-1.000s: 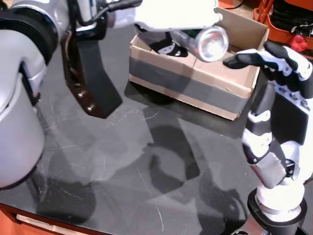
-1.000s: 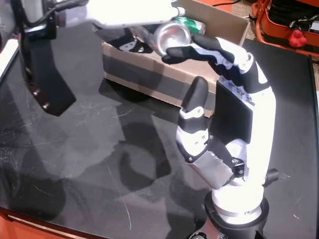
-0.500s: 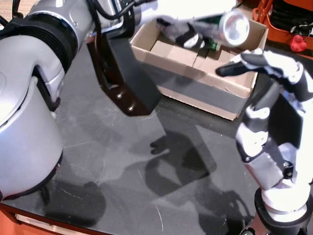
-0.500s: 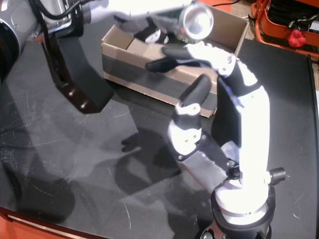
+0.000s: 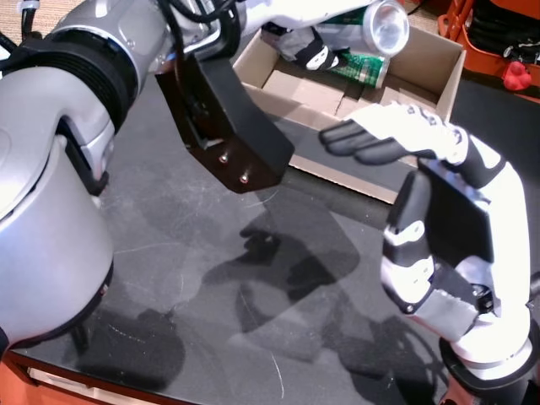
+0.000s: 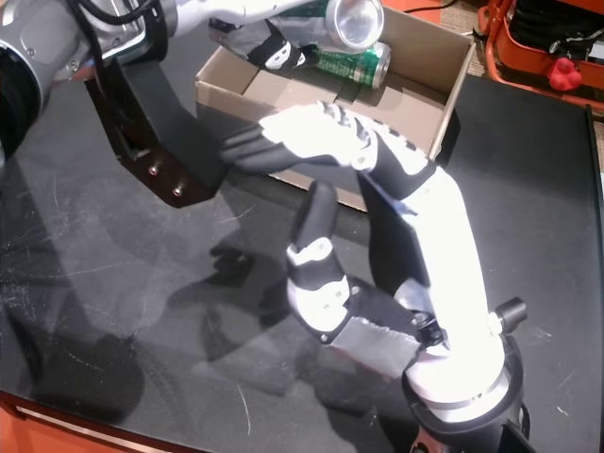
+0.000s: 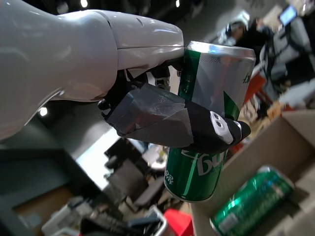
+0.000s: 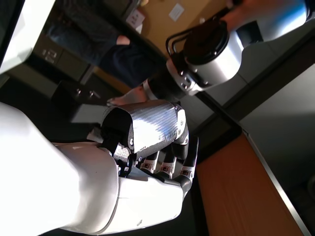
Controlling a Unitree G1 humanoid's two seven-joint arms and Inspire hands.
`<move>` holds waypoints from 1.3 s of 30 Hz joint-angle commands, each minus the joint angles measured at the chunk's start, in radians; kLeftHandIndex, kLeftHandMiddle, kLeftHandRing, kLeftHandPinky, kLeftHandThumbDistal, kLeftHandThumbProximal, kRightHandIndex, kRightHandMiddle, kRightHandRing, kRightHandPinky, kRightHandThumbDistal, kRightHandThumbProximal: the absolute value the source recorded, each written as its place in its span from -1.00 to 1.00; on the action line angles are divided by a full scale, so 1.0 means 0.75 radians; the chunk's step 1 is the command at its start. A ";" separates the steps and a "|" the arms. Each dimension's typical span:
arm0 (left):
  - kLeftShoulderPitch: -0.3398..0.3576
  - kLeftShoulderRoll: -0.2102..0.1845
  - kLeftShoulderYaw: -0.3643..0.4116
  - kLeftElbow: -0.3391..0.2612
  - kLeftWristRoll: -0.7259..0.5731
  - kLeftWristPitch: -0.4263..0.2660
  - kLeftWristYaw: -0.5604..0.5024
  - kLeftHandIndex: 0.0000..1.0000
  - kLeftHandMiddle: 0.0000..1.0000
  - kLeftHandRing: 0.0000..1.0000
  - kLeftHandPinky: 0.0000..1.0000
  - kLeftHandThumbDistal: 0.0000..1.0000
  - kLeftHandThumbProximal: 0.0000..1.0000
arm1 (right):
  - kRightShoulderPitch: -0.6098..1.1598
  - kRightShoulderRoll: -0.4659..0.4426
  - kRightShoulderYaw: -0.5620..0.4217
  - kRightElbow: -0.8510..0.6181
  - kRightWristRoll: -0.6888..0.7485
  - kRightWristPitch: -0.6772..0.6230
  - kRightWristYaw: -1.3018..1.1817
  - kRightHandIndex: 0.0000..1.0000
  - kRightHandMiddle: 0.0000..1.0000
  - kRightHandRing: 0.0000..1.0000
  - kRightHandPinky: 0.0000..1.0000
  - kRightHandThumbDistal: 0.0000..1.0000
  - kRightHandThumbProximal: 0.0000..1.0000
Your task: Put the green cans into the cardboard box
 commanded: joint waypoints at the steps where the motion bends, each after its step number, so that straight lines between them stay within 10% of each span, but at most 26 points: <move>1: -0.031 0.002 -0.007 -0.012 0.003 0.022 0.057 -1.00 -1.00 -0.59 -0.67 -0.64 -0.16 | 0.007 -0.021 0.006 0.003 0.043 -0.055 0.008 0.01 0.15 0.22 0.28 -0.80 -0.96; 4: -0.038 -0.005 0.014 -0.013 -0.017 -0.010 0.090 -1.00 -1.00 -0.97 -0.84 -0.14 -0.43 | 0.008 -0.023 0.009 0.007 0.049 -0.055 0.011 0.01 0.15 0.22 0.28 -0.80 -0.96; 9: -0.053 -0.030 0.074 -0.011 -0.072 0.007 0.089 -1.00 -1.00 -1.00 -1.00 0.98 -0.26 | -0.017 -0.014 0.009 0.048 0.065 -0.055 0.022 0.01 0.15 0.22 0.28 -0.80 -0.96; 13: -0.086 -0.093 0.266 0.005 -0.271 0.108 -0.540 -1.00 -1.00 -1.00 -1.00 1.00 0.33 | -0.054 0.002 0.008 0.101 0.087 -0.055 0.042 0.01 0.15 0.22 0.28 -0.80 -0.96; 16: -0.109 -0.127 0.242 0.003 -0.245 0.202 -0.758 -1.00 -1.00 -1.00 -1.00 1.00 0.53 | -0.079 0.014 0.005 0.134 0.095 -0.055 0.051 0.01 0.15 0.22 0.28 -0.80 -0.96; 39: -0.117 -0.052 0.293 -0.015 -0.287 0.154 -0.843 -0.68 -0.68 -0.58 -0.25 0.22 0.58 | -0.155 0.012 0.006 0.226 0.305 -0.034 0.216 0.01 0.16 0.22 0.28 -0.81 -0.96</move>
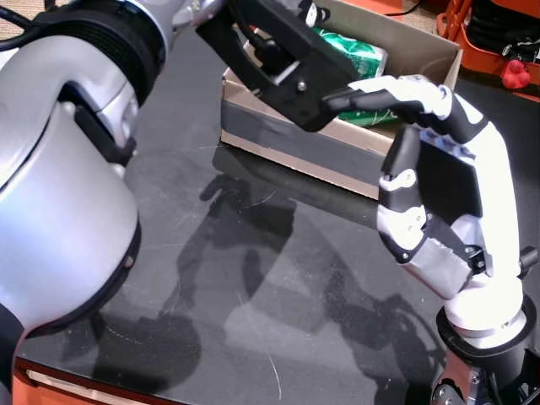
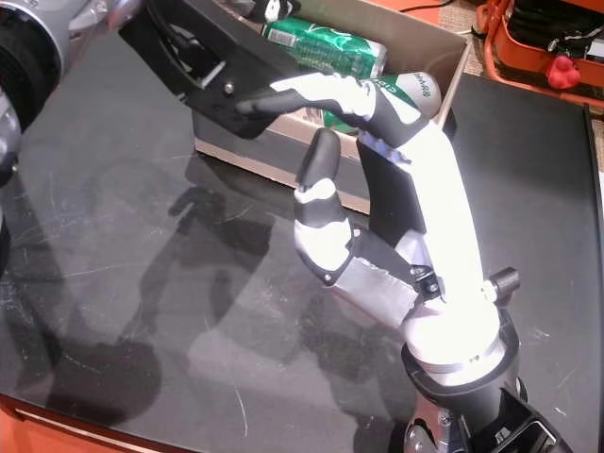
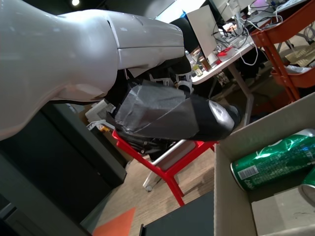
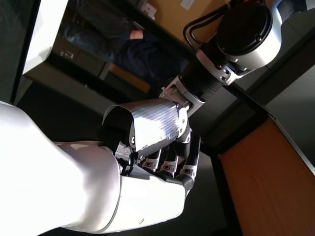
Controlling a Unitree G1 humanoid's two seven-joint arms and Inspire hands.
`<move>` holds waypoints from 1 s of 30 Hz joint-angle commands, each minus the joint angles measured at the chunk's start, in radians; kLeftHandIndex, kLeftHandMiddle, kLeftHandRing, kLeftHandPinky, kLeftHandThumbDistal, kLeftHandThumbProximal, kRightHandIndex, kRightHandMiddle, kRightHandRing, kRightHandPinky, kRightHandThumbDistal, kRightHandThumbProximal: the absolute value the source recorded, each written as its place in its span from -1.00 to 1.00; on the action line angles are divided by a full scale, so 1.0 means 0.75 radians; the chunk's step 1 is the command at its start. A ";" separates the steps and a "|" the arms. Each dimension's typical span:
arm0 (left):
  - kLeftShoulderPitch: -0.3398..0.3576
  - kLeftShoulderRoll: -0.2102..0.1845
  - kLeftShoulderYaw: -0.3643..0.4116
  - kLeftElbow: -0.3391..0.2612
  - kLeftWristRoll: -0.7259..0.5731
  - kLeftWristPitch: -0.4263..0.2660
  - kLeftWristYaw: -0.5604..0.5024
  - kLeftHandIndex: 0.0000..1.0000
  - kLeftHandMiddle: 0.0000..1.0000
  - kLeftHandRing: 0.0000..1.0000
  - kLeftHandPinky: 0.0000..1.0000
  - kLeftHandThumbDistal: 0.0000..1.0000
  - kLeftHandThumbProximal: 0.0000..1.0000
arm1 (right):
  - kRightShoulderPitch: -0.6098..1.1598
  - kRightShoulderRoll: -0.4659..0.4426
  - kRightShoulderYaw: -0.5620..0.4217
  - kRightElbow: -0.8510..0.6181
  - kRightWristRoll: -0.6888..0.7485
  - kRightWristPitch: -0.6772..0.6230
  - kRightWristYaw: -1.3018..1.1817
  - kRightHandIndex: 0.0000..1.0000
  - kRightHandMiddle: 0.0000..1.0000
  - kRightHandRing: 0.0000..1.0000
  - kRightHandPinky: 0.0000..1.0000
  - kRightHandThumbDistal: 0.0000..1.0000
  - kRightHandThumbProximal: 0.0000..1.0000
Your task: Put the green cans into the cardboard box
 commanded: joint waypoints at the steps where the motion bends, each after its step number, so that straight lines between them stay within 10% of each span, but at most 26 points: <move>1: -0.028 0.003 -0.001 -0.015 -0.004 -0.011 -0.004 -0.66 -0.67 -0.56 -0.23 0.19 0.59 | -0.011 -0.005 -0.005 -0.008 0.052 -0.063 0.068 0.01 0.16 0.22 0.28 -0.81 -0.96; 8: -0.013 0.023 0.016 -0.018 -0.027 -0.040 0.033 -0.49 -0.50 -0.39 -0.12 -0.09 0.50 | 0.011 0.013 -0.036 -0.055 0.143 -0.031 0.201 0.01 0.16 0.22 0.28 -0.81 -0.96; 11: 0.004 0.050 0.105 -0.031 -0.120 -0.156 0.075 -0.37 -0.40 -0.35 -0.20 -0.37 -0.55 | 0.024 0.023 -0.055 -0.080 0.181 -0.014 0.264 0.01 0.16 0.22 0.28 -0.81 -0.96; 12: 0.016 0.065 0.153 -0.038 -0.171 -0.221 0.092 -0.34 -0.38 -0.34 -0.22 -0.14 -1.00 | 0.030 0.026 -0.064 -0.091 0.195 -0.007 0.287 0.01 0.16 0.22 0.28 -0.81 -0.96; 16: 0.107 0.171 0.378 -0.082 -0.423 -0.613 0.090 -0.22 -0.30 -0.30 -0.26 0.27 -1.00 | 0.060 0.034 -0.114 -0.147 0.270 0.038 0.408 0.01 0.16 0.22 0.28 -0.81 -0.96; 20: 0.288 0.261 0.765 -0.115 -0.933 -0.996 -0.350 0.01 -0.12 -0.20 -0.26 0.32 -1.00 | 0.093 0.050 -0.204 -0.218 0.392 0.121 0.604 0.01 0.16 0.22 0.28 -0.81 -0.96; 24: 0.476 0.290 1.107 -0.205 -1.499 -1.131 -0.928 0.09 -0.05 -0.16 -0.26 0.54 -1.00 | 0.115 0.081 -0.339 -0.278 0.528 0.236 0.846 0.01 0.16 0.22 0.28 -0.81 -0.96; 25: 0.518 0.296 1.166 -0.239 -1.615 -1.146 -1.048 0.48 0.56 0.54 0.39 0.27 -0.29 | 0.164 0.157 -0.577 -0.370 0.590 0.113 0.680 0.22 0.23 0.31 0.23 0.64 -0.20; 26: 0.560 0.289 1.262 -0.297 -1.798 -1.079 -1.271 0.74 0.88 0.90 0.59 0.36 -0.66 | 0.200 0.228 -0.737 -0.474 0.672 0.016 0.554 0.34 0.31 0.38 0.36 0.60 -0.17; 30: 0.774 0.228 1.517 -0.594 -2.338 -0.964 -1.750 0.84 0.90 0.95 0.73 0.52 -0.58 | 0.213 0.286 -0.991 -0.575 0.819 -0.077 0.442 0.34 0.36 0.46 0.39 0.68 -0.20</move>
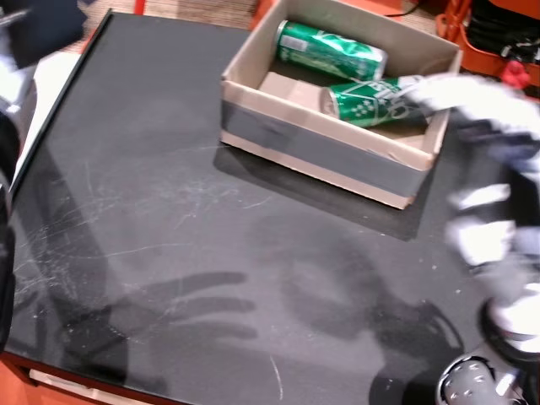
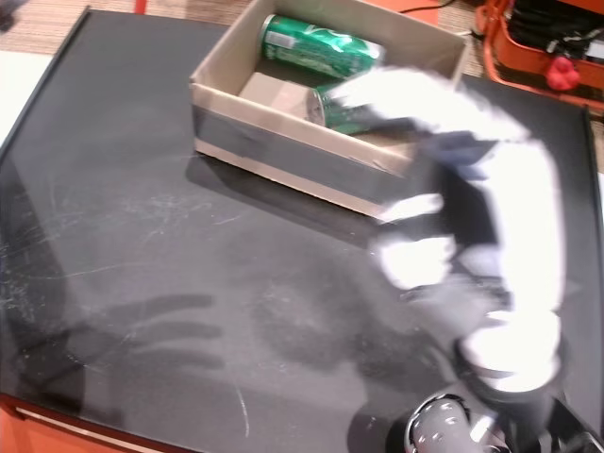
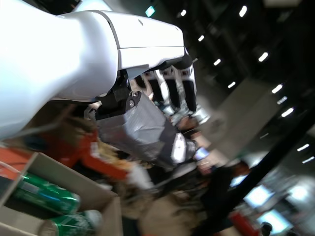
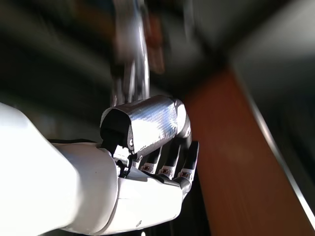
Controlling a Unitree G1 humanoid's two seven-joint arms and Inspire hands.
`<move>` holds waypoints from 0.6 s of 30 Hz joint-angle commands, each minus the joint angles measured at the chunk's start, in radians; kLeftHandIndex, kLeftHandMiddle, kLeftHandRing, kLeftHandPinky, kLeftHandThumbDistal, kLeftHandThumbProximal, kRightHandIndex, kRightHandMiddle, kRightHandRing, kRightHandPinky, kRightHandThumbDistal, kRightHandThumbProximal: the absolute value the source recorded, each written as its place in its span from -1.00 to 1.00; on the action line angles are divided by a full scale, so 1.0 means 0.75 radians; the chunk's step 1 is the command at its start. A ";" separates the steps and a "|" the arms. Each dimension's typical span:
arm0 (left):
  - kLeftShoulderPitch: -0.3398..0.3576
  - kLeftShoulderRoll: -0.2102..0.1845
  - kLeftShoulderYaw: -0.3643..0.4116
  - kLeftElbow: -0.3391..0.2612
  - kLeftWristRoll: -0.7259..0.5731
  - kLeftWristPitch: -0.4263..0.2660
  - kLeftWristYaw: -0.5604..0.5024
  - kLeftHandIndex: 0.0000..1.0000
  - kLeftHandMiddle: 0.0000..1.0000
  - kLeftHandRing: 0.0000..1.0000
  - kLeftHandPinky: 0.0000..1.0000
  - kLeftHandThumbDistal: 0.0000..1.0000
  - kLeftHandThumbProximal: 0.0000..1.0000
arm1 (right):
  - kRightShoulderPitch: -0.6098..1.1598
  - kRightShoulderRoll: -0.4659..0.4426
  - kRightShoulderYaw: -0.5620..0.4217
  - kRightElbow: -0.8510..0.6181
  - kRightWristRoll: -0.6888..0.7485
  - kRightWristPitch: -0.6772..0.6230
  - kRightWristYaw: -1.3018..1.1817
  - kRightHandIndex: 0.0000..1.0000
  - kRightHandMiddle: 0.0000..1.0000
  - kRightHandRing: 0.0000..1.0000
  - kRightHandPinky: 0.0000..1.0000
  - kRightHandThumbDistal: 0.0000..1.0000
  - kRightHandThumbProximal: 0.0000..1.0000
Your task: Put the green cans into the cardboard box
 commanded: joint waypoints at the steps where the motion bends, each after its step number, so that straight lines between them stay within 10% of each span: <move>1: 0.271 -0.065 0.283 -0.375 -0.586 0.145 -0.481 0.90 0.92 0.97 0.71 0.53 -0.62 | 0.074 0.074 -0.307 -0.125 0.195 -0.201 -0.121 0.32 0.35 0.45 0.40 0.71 -0.17; 5: 0.568 -0.194 0.395 -0.828 -0.951 0.476 -0.618 0.90 0.82 0.91 0.60 0.98 -0.66 | 0.042 0.083 -0.388 -0.113 0.167 -0.156 -0.098 0.27 0.32 0.43 0.40 0.74 -0.09; 8: 0.817 -0.316 0.389 -1.122 -1.138 0.707 -0.634 0.83 0.78 0.88 0.67 0.84 -0.39 | 0.018 0.071 -0.440 -0.092 0.154 -0.125 -0.053 0.24 0.32 0.43 0.40 0.57 -0.02; 10: 0.860 -0.392 0.399 -1.157 -1.238 0.837 -0.716 0.80 0.83 0.89 0.72 0.97 0.24 | 0.006 0.068 -0.474 -0.075 0.136 -0.123 -0.049 0.20 0.29 0.42 0.40 0.54 0.07; 15: 0.980 -0.463 0.490 -1.168 -1.256 0.958 -0.743 0.74 0.80 0.90 0.76 0.56 -0.07 | -0.005 0.079 -0.520 -0.046 0.044 -0.100 -0.032 0.25 0.34 0.50 0.52 0.39 0.13; 18: 1.049 -0.493 0.541 -1.181 -1.203 0.935 -0.705 0.73 0.75 0.87 0.72 0.82 -0.10 | 0.005 0.055 -0.524 -0.040 0.046 -0.040 0.051 0.25 0.32 0.52 0.55 0.52 0.16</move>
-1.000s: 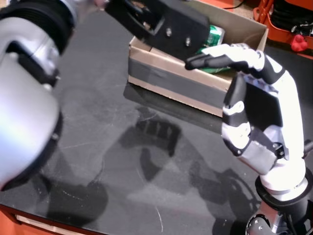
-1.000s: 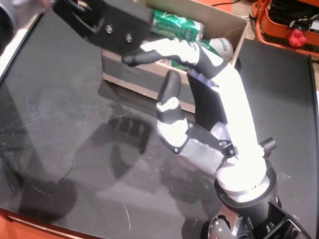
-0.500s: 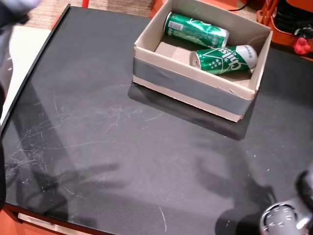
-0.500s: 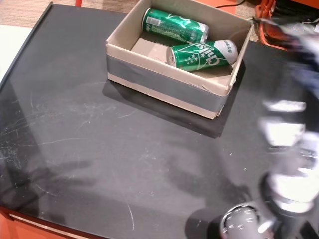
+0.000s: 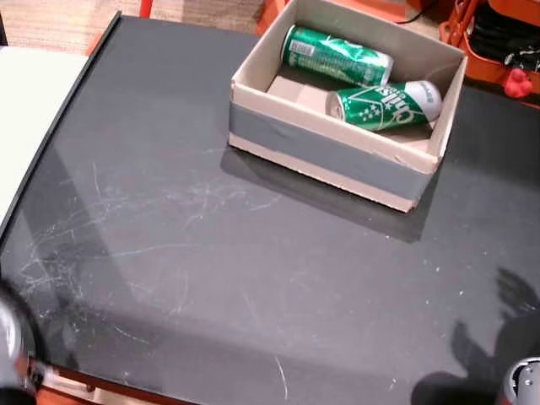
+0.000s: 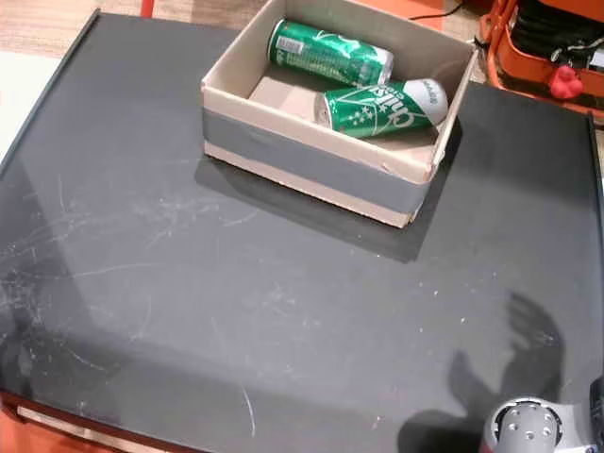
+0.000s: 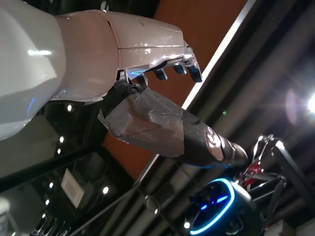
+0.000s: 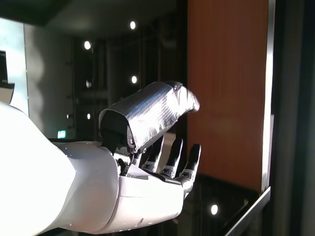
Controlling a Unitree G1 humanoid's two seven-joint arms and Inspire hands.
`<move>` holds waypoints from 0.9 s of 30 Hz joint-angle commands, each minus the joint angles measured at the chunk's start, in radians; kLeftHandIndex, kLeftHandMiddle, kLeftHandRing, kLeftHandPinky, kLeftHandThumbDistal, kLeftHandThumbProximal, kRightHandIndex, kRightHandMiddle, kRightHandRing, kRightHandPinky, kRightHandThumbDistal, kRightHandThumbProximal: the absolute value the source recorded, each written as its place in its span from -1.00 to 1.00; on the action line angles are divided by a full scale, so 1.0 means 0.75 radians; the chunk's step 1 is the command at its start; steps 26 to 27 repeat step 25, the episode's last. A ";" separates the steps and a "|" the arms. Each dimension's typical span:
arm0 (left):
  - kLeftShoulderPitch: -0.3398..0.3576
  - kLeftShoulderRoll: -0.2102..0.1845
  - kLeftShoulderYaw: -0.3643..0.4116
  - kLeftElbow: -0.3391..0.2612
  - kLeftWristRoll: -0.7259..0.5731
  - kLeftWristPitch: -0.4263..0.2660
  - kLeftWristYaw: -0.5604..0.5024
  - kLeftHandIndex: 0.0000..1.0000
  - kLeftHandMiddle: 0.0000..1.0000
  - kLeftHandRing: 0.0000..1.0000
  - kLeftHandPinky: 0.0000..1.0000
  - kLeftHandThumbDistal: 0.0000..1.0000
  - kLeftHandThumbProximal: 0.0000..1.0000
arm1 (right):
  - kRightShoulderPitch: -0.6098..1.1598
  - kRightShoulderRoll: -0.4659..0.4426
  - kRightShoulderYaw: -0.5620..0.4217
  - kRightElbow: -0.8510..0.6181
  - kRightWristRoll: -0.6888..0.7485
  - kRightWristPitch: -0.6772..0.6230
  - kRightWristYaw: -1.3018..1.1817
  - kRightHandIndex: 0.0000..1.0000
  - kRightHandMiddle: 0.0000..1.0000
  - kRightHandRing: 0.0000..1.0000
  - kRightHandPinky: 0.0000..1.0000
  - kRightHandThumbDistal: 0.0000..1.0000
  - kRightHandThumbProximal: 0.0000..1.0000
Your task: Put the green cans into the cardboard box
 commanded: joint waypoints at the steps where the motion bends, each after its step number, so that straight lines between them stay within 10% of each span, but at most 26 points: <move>1: 0.084 -0.020 0.023 -0.028 0.060 0.004 0.035 0.74 0.75 0.88 0.71 0.92 -0.25 | 0.013 -0.022 -0.021 0.013 -0.020 -0.032 0.055 0.25 0.32 0.52 0.55 0.58 0.20; 6: 0.229 -0.015 0.020 -0.127 0.084 0.137 0.116 0.88 0.77 0.97 0.72 0.64 -0.69 | 0.013 -0.018 -0.049 0.052 -0.034 0.006 0.101 0.32 0.39 0.55 0.56 0.46 0.32; 27: 0.404 -0.096 0.073 -0.220 0.135 0.150 0.135 0.72 0.71 0.92 0.64 0.80 -0.44 | 0.135 0.037 0.003 -0.131 -0.166 0.131 -0.010 0.35 0.42 0.58 0.65 0.35 0.32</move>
